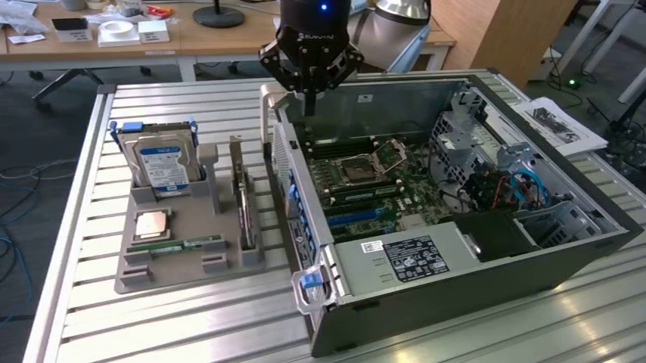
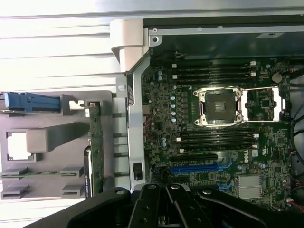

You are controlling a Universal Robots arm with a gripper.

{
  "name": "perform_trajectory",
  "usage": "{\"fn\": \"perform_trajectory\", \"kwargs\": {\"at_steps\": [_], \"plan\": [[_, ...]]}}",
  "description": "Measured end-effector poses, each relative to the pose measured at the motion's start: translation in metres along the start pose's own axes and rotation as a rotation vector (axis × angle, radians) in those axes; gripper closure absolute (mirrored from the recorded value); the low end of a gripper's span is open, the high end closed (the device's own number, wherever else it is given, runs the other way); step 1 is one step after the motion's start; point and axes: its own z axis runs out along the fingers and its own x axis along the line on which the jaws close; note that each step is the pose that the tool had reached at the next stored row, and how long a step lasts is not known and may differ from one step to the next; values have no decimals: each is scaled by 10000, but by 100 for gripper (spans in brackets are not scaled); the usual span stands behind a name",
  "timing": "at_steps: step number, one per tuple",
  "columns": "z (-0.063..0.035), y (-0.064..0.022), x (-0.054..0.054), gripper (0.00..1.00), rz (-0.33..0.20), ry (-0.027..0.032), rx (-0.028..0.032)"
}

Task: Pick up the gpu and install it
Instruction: 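Reach for the gpu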

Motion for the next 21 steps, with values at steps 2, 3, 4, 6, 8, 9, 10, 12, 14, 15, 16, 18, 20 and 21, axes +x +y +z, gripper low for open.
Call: {"fn": "perform_trajectory", "kwargs": {"at_steps": [2,3,4,6,8,9,10,12,14,15,16,18,20,21], "plan": [[1,-2,25,89,0,0,0],[1,-3,38,89,1,0,0],[1,-4,52,89,1,0,0],[1,-6,79,89,1,1,0],[1,-8,109,89,1,1,0],[2,-9,124,89,1,1,0],[2,-11,139,89,0,0,0],[2,-13,171,89,0,0,0],[3,-16,206,89,0,0,-1],[2,-17,225,89,0,1,0],[3,-18,244,89,1,0,0],[3,-21,282,89,1,0,0],[3,-24,316,89,1,0,0],[3,-25,333,89,0,1,0]]}}
